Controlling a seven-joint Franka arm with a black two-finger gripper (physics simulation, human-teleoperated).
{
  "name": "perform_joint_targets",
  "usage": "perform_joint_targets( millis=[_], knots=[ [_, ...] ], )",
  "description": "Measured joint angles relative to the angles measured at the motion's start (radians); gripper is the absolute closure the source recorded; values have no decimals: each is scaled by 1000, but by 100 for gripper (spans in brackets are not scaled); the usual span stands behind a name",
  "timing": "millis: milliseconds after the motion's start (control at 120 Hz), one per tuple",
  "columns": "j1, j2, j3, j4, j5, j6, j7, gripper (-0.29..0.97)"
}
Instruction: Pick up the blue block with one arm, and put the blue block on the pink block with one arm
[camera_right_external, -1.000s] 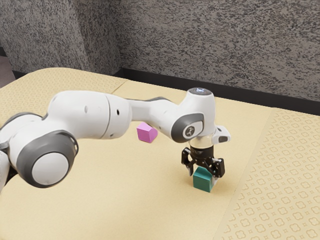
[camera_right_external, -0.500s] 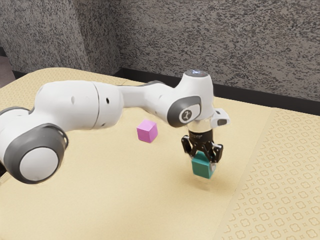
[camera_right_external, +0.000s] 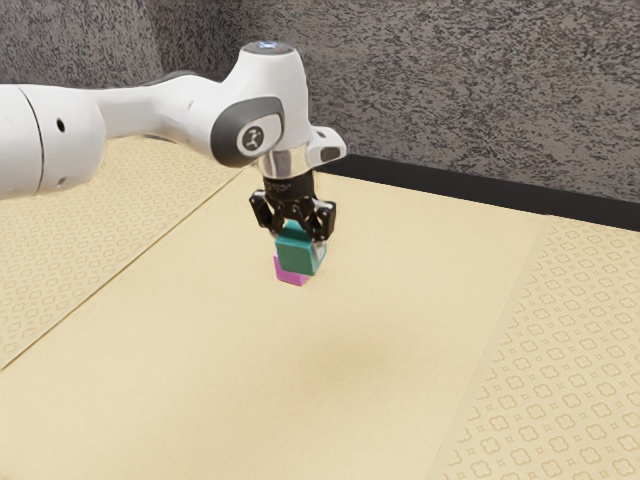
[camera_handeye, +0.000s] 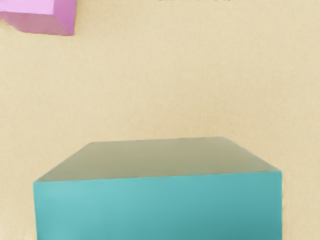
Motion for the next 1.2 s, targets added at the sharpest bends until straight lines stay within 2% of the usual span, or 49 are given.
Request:
perform_joint_targets(
  millis=[217,392,1200],
  knots=[
    [94,-7,-18,-31,9,37,47,35],
    [145,80,-15,43,18,49,90,35],
    [169,411,13,401,36,23,349,35]
  ],
)
